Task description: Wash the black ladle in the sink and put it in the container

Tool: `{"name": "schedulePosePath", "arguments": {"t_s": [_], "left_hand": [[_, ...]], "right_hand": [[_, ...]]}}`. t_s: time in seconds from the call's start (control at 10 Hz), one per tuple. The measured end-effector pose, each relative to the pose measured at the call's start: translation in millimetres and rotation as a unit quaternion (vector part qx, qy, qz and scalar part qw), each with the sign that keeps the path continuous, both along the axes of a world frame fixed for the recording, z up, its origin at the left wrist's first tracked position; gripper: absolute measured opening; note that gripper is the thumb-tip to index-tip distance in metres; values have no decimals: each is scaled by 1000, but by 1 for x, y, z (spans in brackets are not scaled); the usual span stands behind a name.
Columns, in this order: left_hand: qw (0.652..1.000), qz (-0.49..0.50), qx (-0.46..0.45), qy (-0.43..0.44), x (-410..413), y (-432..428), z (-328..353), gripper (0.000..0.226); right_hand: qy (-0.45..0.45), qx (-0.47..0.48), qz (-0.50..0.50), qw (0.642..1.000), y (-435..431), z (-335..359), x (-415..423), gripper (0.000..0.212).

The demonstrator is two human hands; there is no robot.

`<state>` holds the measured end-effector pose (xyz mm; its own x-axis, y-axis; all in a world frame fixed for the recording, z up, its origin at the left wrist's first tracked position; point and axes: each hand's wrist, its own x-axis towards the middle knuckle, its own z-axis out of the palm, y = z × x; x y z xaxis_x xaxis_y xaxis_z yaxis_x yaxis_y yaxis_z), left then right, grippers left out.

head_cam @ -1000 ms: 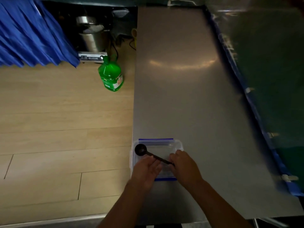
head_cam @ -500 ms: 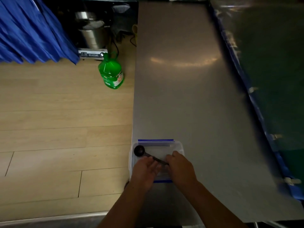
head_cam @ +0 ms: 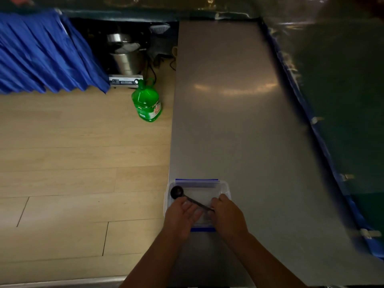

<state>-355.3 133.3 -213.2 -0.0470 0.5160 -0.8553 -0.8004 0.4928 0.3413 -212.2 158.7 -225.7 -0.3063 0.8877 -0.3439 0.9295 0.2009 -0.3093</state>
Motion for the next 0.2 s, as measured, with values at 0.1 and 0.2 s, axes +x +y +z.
{"name": "schedulePosePath", "arguments": {"t_s": [0.1, 0.2], "left_hand": [[999, -38, 9, 31, 5, -7, 12, 14], [997, -44, 22, 55, 9, -21, 26, 14]], "right_hand": [[18, 17, 1, 1000, -3, 15, 7, 21], [51, 44, 8, 998, -7, 30, 14, 24]]}}
